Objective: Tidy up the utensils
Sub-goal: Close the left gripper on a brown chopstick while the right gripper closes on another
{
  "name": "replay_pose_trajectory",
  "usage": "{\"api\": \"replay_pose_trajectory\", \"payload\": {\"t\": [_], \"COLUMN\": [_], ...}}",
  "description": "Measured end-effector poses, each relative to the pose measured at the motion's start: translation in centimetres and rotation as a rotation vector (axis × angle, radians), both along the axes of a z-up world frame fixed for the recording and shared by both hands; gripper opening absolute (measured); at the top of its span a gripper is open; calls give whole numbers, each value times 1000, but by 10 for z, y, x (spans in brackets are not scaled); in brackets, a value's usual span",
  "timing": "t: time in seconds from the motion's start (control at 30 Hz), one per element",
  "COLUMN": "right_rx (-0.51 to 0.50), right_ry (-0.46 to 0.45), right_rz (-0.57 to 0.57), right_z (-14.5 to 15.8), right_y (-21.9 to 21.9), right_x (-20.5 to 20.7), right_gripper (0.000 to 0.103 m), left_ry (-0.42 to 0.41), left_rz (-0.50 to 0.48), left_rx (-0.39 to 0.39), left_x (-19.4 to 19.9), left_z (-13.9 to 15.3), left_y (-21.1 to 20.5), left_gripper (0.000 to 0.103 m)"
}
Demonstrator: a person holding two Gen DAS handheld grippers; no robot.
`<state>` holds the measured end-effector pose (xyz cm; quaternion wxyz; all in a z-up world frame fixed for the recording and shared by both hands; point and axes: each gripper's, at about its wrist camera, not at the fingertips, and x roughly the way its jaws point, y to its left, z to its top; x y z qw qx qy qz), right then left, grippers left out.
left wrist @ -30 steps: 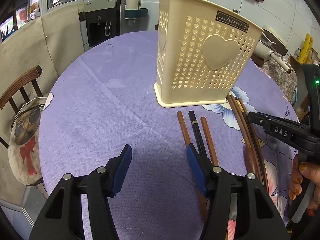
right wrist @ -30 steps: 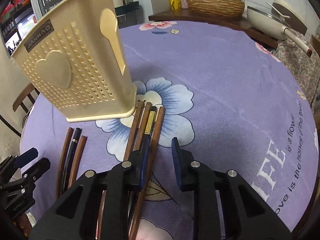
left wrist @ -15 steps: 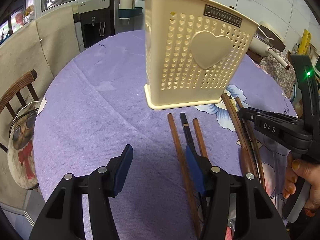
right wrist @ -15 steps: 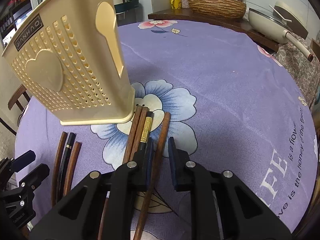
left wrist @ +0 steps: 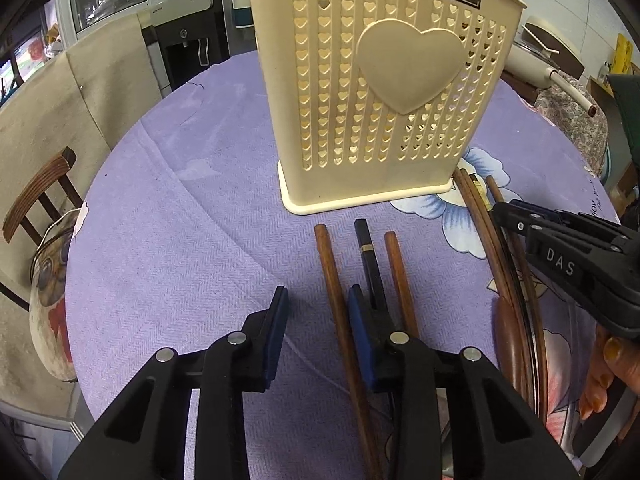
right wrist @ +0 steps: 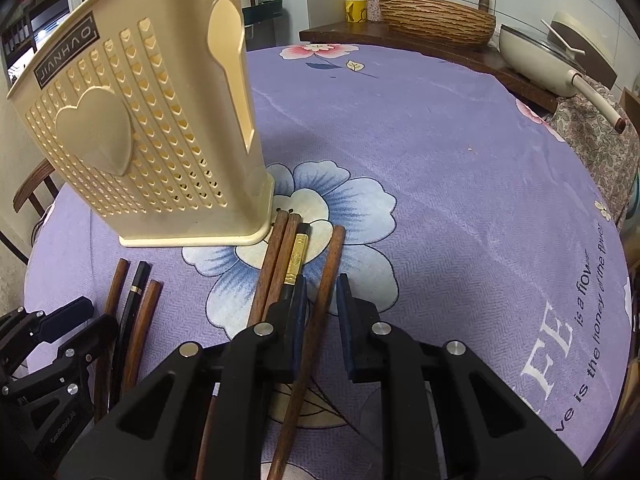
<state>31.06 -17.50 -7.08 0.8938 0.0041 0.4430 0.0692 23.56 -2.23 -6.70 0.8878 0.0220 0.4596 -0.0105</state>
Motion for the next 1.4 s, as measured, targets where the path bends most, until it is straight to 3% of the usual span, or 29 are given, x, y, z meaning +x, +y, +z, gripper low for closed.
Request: {"api": "replay_pose_trajectory", "payload": {"t": [0.4, 0.73, 1.4], "right_rx": [-51, -53, -52], "right_ry": [-16, -20, -24], "right_rz": [1, 14, 21], "right_z": [1, 2, 3], "right_y": [10, 18, 17], "right_x": [-5, -11, -9], "right_gripper": [15, 10, 10], "left_ry": [3, 5, -4], "left_rz": [-20, -44, -50], "left_rx": [11, 22, -7], "left_x": [6, 5, 8], "left_z": [1, 1, 0], "left_y": [-1, -14, -6], "left_gripper": [29, 10, 9]}}
